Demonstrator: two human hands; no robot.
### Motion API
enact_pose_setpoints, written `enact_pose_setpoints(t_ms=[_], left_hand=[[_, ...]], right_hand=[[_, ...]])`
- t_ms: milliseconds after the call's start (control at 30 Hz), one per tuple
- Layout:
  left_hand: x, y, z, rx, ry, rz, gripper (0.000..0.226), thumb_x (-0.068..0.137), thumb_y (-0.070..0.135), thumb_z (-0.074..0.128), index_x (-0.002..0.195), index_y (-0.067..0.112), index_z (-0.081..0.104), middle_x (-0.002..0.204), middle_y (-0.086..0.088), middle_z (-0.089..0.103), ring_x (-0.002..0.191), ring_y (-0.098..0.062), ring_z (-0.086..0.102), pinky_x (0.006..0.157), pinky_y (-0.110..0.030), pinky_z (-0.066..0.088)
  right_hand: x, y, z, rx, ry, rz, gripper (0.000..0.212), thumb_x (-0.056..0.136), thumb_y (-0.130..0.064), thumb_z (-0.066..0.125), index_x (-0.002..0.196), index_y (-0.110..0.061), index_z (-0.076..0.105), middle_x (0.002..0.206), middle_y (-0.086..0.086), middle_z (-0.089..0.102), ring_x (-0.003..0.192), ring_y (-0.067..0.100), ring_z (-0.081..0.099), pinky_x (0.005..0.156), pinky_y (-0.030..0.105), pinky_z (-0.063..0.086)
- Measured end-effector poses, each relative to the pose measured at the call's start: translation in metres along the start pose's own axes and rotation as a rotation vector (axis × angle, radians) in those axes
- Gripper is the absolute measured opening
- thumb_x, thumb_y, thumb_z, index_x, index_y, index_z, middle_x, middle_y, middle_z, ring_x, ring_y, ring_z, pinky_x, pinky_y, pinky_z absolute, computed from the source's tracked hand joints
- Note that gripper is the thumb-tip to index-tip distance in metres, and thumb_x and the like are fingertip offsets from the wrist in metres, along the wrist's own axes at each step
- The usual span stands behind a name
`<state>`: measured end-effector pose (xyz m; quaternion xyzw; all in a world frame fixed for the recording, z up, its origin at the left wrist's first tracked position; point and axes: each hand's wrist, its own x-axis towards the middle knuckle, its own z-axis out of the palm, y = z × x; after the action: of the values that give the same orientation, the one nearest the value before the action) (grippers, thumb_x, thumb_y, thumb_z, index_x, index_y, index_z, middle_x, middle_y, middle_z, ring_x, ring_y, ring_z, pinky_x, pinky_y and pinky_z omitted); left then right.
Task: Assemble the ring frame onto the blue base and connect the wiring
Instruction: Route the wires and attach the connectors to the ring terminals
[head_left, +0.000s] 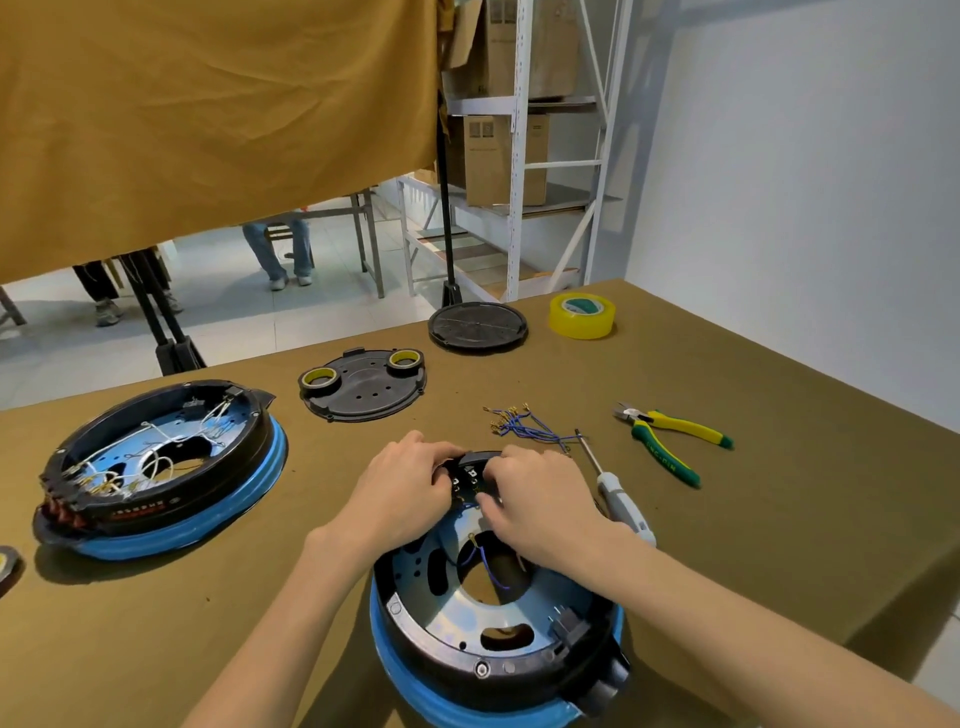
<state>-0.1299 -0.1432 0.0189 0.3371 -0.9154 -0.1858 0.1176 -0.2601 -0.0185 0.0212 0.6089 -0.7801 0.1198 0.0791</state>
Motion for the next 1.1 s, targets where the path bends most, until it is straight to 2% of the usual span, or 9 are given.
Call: enact_pose_setpoints(t_ms=[133,200,300,533,633,733,867,1000,1100], left_hand=[[-0.008,-0.007,0.008,-0.289,0.038,-0.056,0.037,0.108,0.02,0.044,0.139,0.028,0.062,0.122,0.001,0.056,0.125,-0.022,0.048,0.109,-0.041,0.039],[-0.01,-0.006,0.011,-0.399,0.11,-0.089,0.035,0.107,0.015,0.045,0.136,0.021,0.064,0.126,0.003,0.062,0.125,-0.018,0.054,0.105,-0.033,0.043],[-0.012,-0.004,0.014,-0.465,0.194,-0.135,0.036,0.107,0.01,0.046,0.135,0.019,0.065,0.12,0.011,0.066,0.112,-0.007,0.058,0.085,-0.016,0.043],[-0.016,-0.004,0.018,-0.544,0.264,-0.179,0.039,0.106,0.008,0.046,0.14,0.019,0.062,0.127,0.012,0.063,0.116,-0.002,0.052,0.096,-0.019,0.037],[-0.017,-0.004,0.019,-0.533,0.271,-0.179,0.039,0.106,0.009,0.046,0.139,0.02,0.063,0.128,0.013,0.064,0.117,-0.002,0.053,0.097,-0.019,0.038],[-0.018,-0.004,0.019,-0.53,0.275,-0.187,0.039,0.106,0.01,0.046,0.139,0.022,0.063,0.13,0.011,0.066,0.119,-0.003,0.054,0.098,-0.021,0.04],[-0.019,-0.005,0.019,-0.527,0.276,-0.191,0.039,0.106,0.011,0.047,0.138,0.023,0.064,0.131,0.011,0.067,0.125,-0.009,0.057,0.103,-0.024,0.042],[-0.021,-0.004,0.018,-0.516,0.271,-0.184,0.039,0.106,0.013,0.046,0.14,0.023,0.063,0.133,0.011,0.066,0.124,-0.008,0.056,0.103,-0.025,0.043],[-0.021,-0.004,0.018,-0.518,0.272,-0.187,0.039,0.106,0.013,0.046,0.139,0.024,0.063,0.133,0.011,0.066,0.122,-0.012,0.06,0.103,-0.028,0.047]], right_hand=[[0.013,0.005,0.009,0.06,-0.039,-0.013,0.026,0.095,-0.042,0.06,0.097,-0.019,0.072,0.1,0.002,0.058,0.095,0.026,0.057,0.087,0.038,0.034],[0.021,0.007,0.011,0.122,-0.052,-0.033,0.023,0.094,-0.04,0.063,0.097,-0.02,0.075,0.1,0.0,0.056,0.095,0.023,0.054,0.092,0.037,0.035],[0.031,0.004,0.015,0.094,-0.049,-0.076,0.026,0.097,-0.041,0.063,0.103,-0.019,0.076,0.102,0.0,0.055,0.097,0.023,0.053,0.094,0.037,0.034],[0.031,-0.002,0.019,-0.022,-0.015,-0.091,0.02,0.102,-0.028,0.055,0.106,-0.017,0.071,0.108,0.004,0.064,0.106,0.028,0.055,0.095,0.039,0.032],[0.027,0.004,0.016,0.092,-0.037,-0.049,0.019,0.103,-0.029,0.055,0.108,-0.017,0.069,0.109,0.002,0.069,0.105,0.026,0.06,0.095,0.038,0.038],[0.022,0.007,0.013,0.295,-0.056,0.022,0.017,0.1,-0.031,0.058,0.107,-0.021,0.07,0.106,-0.002,0.072,0.102,0.02,0.063,0.086,0.036,0.049],[0.026,0.005,0.018,0.513,-0.157,0.102,0.009,0.096,-0.028,0.065,0.098,-0.023,0.072,0.092,-0.007,0.071,0.087,0.011,0.064,0.079,0.033,0.053],[0.034,0.007,0.015,0.846,-0.258,0.245,0.01,0.09,-0.018,0.073,0.083,-0.015,0.079,0.075,0.0,0.073,0.065,0.009,0.06,0.066,0.025,0.049],[0.038,0.011,0.012,0.996,-0.373,0.402,0.015,0.091,-0.02,0.073,0.086,-0.008,0.082,0.063,0.0,0.066,0.049,0.014,0.045,0.043,0.022,0.032]])
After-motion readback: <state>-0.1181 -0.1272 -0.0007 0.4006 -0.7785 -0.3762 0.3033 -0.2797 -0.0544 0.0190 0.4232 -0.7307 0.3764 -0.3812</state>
